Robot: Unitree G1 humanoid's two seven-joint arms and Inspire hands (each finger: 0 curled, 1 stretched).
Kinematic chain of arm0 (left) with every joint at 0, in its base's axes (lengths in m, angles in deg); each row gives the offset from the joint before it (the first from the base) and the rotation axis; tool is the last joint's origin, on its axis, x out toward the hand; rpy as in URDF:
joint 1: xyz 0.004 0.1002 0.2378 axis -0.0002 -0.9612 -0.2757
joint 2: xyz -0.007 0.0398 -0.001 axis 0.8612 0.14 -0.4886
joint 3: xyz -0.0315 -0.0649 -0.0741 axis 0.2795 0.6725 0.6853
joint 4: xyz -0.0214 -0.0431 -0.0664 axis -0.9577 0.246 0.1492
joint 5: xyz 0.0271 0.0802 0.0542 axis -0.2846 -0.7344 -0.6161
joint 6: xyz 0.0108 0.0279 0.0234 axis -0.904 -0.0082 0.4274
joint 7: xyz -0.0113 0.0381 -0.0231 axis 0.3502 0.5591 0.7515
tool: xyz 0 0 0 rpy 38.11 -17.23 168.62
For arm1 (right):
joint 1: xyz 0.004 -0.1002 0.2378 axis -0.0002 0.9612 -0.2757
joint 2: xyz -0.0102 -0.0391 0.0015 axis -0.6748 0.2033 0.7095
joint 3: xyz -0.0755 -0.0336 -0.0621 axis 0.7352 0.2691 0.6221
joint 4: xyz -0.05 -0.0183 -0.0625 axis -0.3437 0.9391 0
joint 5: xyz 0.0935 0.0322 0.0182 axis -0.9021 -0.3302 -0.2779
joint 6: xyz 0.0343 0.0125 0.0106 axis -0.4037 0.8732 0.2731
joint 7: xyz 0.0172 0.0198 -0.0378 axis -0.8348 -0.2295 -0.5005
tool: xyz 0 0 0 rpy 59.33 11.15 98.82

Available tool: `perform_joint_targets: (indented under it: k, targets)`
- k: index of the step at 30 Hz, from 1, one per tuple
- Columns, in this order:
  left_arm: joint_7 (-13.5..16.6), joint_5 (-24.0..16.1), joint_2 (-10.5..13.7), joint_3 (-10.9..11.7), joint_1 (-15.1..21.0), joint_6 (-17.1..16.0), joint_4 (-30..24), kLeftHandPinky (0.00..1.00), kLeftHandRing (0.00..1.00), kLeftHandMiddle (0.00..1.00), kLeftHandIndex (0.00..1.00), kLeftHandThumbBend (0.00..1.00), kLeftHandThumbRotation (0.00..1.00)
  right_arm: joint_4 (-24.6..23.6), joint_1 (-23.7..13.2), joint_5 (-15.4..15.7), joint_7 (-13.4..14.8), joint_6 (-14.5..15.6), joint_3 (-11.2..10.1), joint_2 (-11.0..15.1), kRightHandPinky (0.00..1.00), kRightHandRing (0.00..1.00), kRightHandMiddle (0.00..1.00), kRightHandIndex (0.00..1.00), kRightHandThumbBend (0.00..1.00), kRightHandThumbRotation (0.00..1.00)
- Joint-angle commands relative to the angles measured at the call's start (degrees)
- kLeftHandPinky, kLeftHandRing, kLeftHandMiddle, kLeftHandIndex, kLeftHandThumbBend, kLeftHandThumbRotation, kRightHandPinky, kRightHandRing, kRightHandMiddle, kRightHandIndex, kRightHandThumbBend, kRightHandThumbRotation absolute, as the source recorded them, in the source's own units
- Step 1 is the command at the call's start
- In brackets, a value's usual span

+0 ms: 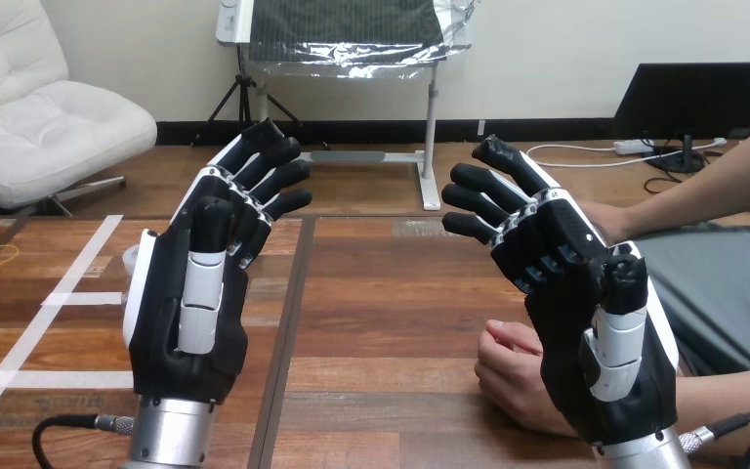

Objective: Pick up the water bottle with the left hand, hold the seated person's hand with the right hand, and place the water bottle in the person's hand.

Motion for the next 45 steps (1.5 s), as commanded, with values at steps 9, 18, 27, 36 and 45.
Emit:
perform_joint_targets:
  k: [9,18,27,36,45]
  targets:
    - [-0.1,0.2,-0.1,-0.3,2.7,-0.5,-1.8,0.76,0.79,0.80,0.80,0.64,0.84,-1.4,-2.4,0.2,0.5,-0.1,-0.9,-0.1,0.80,0.84,0.85,0.87,0.72,1.00]
    - [-0.3,0.2,0.0,-0.3,2.8,-0.7,-1.6,0.77,0.79,0.79,0.80,0.63,0.84,-1.3,-2.5,0.3,0.4,-0.1,-0.9,-0.1,0.80,0.84,0.85,0.87,0.72,1.00]
    - [0.0,-0.2,0.0,-0.2,2.8,-0.8,-1.6,0.77,0.79,0.79,0.80,0.64,0.84,-1.6,-2.5,0.4,0.6,0.2,-0.8,-0.1,0.80,0.84,0.84,0.87,0.72,1.00]
    - [1.5,-1.7,-0.5,0.2,3.2,-2.1,-1.3,0.73,0.77,0.78,0.79,0.72,0.65,-1.4,-2.6,0.3,0.5,0.2,-0.7,-0.1,0.80,0.83,0.84,0.87,0.72,1.00]
    - [4.4,-7.9,0.2,0.8,3.8,-5.3,-0.6,0.70,0.78,0.80,0.82,0.96,0.20,-1.3,-2.7,0.8,0.8,0.0,-0.8,-0.2,0.80,0.83,0.84,0.87,0.71,1.00]
